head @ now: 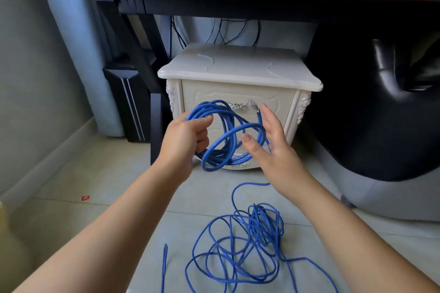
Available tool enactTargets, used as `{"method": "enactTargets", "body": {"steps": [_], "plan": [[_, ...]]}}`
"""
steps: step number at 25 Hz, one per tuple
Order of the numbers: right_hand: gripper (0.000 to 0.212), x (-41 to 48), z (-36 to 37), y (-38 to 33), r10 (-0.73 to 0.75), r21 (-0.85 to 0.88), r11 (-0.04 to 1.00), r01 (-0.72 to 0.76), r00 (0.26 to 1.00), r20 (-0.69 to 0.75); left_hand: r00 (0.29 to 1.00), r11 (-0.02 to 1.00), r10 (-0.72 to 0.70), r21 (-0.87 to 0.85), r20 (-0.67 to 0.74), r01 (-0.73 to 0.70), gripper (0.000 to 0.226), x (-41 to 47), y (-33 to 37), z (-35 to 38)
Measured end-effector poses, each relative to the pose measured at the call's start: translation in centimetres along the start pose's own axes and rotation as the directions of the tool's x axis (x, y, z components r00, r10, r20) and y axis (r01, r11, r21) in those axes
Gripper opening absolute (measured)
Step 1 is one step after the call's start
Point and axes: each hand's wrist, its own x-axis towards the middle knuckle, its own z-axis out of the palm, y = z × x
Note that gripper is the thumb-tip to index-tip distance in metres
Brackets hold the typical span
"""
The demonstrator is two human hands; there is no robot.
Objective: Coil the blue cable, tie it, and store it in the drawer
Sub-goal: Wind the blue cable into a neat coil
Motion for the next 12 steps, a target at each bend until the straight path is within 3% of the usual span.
{"method": "enactTargets", "body": {"steps": [3,5,8,10,12], "plan": [[0.083,0.7,-0.5,-0.1,0.005,-0.086,0.996,-0.008,0.999,-0.038,0.971,0.997,-0.078,-0.011,0.224,0.083,0.026,-0.5,-0.5,0.7],[0.089,1.2,-1.1,0.3,0.109,-0.073,0.992,-0.107,0.994,0.018,0.931,0.991,-0.111,-0.032,0.347,0.131,0.034,-0.4,-0.9,1.0],[0.047,1.8,-1.5,1.5,0.262,-0.043,0.965,-0.259,0.961,0.091,0.889,0.988,-0.127,-0.017,0.439,0.150,0.020,-0.3,-1.2,1.2],[0.025,1.9,-1.5,1.7,0.314,-0.004,0.949,-0.314,0.948,0.052,0.837,0.984,-0.171,0.045,0.519,0.173,0.036,-0.5,-1.0,1.0],[0.015,1.9,-1.6,1.6,0.302,-0.016,0.953,-0.303,0.952,-0.053,0.782,0.980,-0.187,0.172,0.594,0.104,0.049,-0.8,-0.8,0.8]]}}
